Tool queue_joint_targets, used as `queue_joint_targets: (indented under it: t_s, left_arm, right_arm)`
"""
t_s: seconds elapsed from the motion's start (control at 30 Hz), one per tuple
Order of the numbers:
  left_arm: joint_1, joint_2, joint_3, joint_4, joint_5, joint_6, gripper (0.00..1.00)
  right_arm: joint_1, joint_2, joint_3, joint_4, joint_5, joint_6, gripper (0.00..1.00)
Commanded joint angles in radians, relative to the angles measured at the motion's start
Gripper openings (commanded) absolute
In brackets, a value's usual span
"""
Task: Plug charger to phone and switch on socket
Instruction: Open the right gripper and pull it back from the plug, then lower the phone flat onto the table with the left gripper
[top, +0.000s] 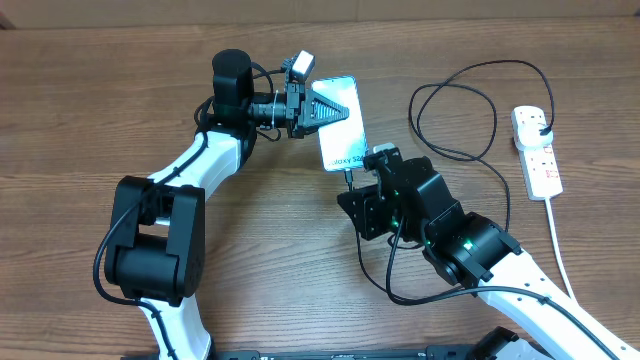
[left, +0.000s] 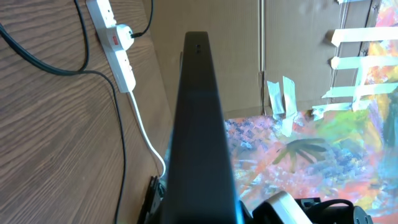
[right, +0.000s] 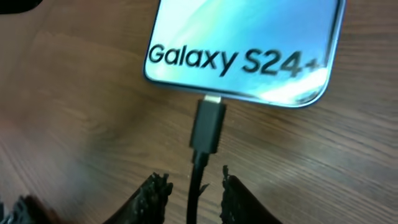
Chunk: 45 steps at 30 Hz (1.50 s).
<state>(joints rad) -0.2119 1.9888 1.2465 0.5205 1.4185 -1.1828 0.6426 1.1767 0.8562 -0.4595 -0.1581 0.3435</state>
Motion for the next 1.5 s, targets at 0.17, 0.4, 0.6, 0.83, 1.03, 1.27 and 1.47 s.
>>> queue_joint_targets:
  t_s: [0.17, 0.4, 0.6, 0.83, 1.03, 1.27, 1.47]
  left_arm:
    - [-0.005, 0.003, 0.018, 0.008, 0.016, 0.017, 0.04]
    - [-0.005, 0.003, 0.018, 0.008, 0.042, 0.035, 0.04]
    - [-0.005, 0.003, 0.018, 0.008, 0.1, 0.082, 0.04]
    - [-0.008, 0.003, 0.018, 0.008, 0.128, 0.091, 0.04]
    - [-0.029, 0.003, 0.014, 0.008, 0.154, 0.133, 0.04]
    - [-0.045, 0.003, -0.014, 0.007, 0.117, 0.146, 0.04]
    - [-0.046, 0.003, -0.013, 0.009, -0.011, 0.08, 0.04]
  right_arm:
    - [-0.002, 0.026, 0.003, 0.043, 0.045, 0.0, 0.2]
    - [-0.002, 0.05, 0.003, 0.101, 0.046, 0.0, 0.14]
    - [-0.002, 0.051, 0.003, 0.156, 0.058, -0.005, 0.04]
    - [-0.002, 0.051, 0.003, 0.265, 0.076, -0.012, 0.04]
    - [-0.002, 0.051, 0.013, 0.325, 0.076, -0.012, 0.04]
    - [-0.002, 0.048, 0.037, 0.277, 0.064, -0.029, 0.23]
    - [-0.003, -0.029, 0.052, 0.172, 0.015, 0.0, 0.5]
